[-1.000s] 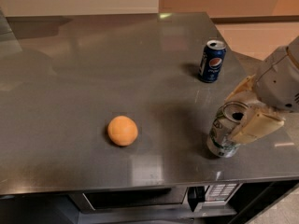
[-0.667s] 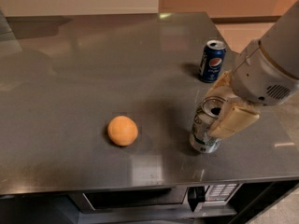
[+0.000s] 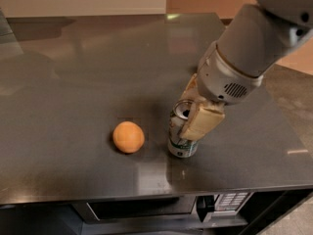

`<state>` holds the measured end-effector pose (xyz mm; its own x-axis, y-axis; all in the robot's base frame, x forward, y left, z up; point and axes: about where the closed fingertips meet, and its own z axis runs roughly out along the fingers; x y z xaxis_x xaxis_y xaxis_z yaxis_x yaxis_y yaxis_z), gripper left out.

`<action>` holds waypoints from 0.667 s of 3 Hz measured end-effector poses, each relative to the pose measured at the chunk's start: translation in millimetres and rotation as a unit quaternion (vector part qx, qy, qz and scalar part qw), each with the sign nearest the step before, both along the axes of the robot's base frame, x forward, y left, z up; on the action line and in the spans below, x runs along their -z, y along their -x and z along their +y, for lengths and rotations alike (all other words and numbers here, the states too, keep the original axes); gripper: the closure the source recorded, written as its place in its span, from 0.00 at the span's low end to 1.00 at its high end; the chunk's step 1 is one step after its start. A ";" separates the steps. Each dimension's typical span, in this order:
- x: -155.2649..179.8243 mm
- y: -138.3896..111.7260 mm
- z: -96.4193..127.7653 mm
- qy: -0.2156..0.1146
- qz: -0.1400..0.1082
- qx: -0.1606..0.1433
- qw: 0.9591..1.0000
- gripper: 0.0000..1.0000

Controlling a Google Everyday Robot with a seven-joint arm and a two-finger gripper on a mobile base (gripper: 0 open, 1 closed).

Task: Move 7up can near orange

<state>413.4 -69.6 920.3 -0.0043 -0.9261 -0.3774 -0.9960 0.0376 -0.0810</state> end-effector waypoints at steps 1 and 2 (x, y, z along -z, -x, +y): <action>6.9 -8.8 19.5 0.001 0.009 -0.008 1.000 0.82; 13.8 -14.5 30.4 0.000 0.013 -0.010 1.000 0.59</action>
Offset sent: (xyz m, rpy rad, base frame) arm 0.0222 0.0407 -0.0247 0.0022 0.0451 0.0195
